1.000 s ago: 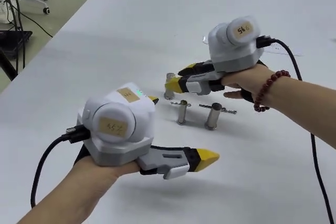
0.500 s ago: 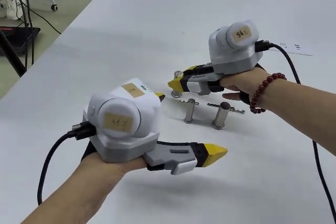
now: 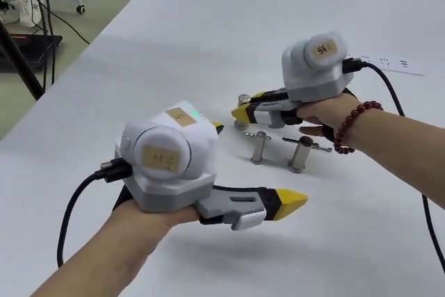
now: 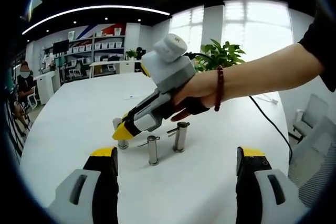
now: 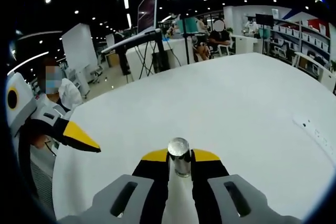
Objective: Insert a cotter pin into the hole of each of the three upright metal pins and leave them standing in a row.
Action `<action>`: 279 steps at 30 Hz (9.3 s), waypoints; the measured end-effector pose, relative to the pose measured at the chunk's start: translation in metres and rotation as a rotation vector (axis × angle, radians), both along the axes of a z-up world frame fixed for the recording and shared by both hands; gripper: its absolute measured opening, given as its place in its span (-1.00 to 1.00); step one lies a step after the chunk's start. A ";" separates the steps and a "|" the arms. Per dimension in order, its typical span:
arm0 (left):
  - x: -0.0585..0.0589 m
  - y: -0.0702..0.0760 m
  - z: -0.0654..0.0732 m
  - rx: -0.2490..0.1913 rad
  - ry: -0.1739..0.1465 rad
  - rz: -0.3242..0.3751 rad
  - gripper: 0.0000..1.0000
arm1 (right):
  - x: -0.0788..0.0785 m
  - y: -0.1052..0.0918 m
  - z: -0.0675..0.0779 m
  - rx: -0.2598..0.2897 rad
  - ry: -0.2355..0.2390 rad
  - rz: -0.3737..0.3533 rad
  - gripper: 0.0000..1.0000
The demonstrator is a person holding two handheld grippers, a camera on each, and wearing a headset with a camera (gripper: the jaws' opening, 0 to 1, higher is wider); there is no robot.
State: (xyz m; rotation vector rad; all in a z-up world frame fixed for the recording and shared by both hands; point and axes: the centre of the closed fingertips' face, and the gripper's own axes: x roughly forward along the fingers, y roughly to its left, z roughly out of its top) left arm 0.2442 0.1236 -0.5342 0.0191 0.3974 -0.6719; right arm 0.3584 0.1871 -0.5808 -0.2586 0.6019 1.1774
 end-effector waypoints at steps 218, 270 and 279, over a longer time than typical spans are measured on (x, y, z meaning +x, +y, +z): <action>-0.036 0.004 0.012 0.068 -0.028 -0.031 0.90 | -0.064 -0.152 0.048 -0.089 -0.001 -0.097 -0.27; -0.033 0.013 0.006 0.092 0.000 -0.007 0.81 | -0.021 -0.160 -0.034 -0.418 -0.040 0.058 -1.00; -0.035 0.011 0.006 0.094 0.002 -0.014 0.80 | -0.024 -0.157 -0.032 -0.445 -0.052 0.068 -1.00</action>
